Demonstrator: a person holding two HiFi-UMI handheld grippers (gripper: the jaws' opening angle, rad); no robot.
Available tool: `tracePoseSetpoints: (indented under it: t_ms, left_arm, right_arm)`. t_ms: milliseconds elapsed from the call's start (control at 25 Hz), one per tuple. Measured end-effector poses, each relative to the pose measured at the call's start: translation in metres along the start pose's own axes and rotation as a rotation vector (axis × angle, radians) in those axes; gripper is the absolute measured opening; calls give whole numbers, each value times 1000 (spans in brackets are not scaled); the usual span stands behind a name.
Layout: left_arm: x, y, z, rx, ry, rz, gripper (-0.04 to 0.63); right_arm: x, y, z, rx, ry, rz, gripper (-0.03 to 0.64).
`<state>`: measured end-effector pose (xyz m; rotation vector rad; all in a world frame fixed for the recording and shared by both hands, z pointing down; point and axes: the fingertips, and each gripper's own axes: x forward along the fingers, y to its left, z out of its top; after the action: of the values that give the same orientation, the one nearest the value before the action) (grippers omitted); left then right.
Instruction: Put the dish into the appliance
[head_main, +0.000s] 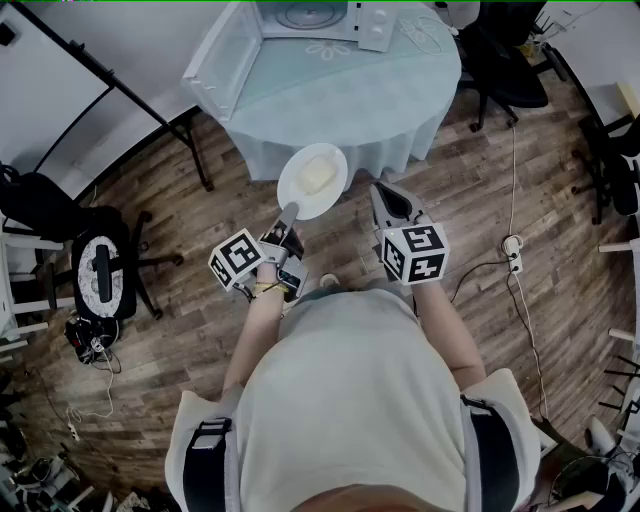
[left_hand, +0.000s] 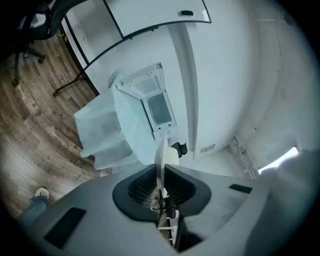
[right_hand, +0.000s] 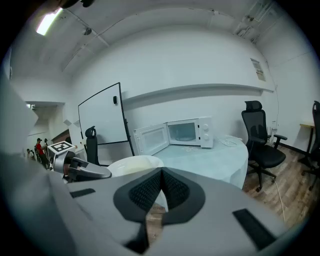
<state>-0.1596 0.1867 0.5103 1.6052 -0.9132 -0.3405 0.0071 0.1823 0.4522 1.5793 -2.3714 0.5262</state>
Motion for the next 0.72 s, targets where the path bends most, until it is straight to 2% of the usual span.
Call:
tracePoseSetpoints:
  t_ms: [400, 560, 720]
  left_arm:
    - [-2, 1, 0, -16, 2, -16, 44]
    - [-1, -1, 4, -9, 2, -51, 44]
    - [-6, 1, 8, -10, 7, -25, 44]
  right_arm:
    - [-3, 14, -10, -12, 7, 14, 5]
    - [0, 20, -9, -15, 5, 31, 5]
    - [3, 30, -9, -4, 1, 53, 5]
